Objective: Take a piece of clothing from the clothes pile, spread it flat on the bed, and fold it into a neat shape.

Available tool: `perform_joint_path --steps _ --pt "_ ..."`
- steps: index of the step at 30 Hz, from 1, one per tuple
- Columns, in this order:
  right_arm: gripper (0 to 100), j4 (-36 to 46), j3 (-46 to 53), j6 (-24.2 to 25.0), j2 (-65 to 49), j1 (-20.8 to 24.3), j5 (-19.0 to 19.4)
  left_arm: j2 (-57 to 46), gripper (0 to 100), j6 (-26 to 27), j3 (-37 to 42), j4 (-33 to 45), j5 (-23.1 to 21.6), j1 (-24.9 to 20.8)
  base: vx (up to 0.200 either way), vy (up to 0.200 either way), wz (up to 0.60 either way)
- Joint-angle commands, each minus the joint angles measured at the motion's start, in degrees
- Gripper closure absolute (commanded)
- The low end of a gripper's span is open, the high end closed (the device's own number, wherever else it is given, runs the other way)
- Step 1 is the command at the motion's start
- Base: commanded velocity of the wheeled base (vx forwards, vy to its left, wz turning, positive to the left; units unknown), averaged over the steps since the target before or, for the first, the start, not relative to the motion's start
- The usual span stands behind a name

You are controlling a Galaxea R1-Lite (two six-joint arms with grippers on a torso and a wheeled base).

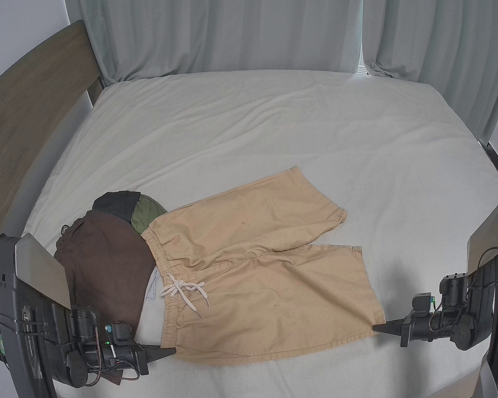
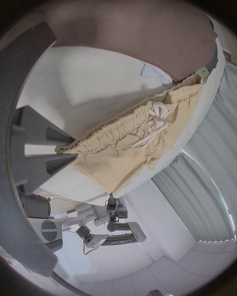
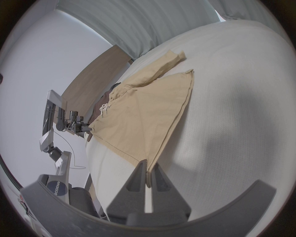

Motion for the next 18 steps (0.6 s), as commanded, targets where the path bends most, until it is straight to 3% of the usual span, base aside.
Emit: perform_joint_path --steps 1,10,18 --pt "100 -0.04 1.27 -2.5 -0.57 -0.64 0.15 -0.21 100 0.9 1.63 0.03 -0.53 1.51 0.0 0.0 0.0" --pt "100 -0.04 4.43 -7.25 -0.66 -1.25 1.47 -0.12 100 3.62 4.96 0.03 -1.49 1.86 0.0 0.0 0.0" --pt "100 0.05 6.37 -7.78 -1.1 -1.52 1.82 0.14 100 5.12 6.02 0.12 -1.85 1.95 0.0 0.0 0.0"
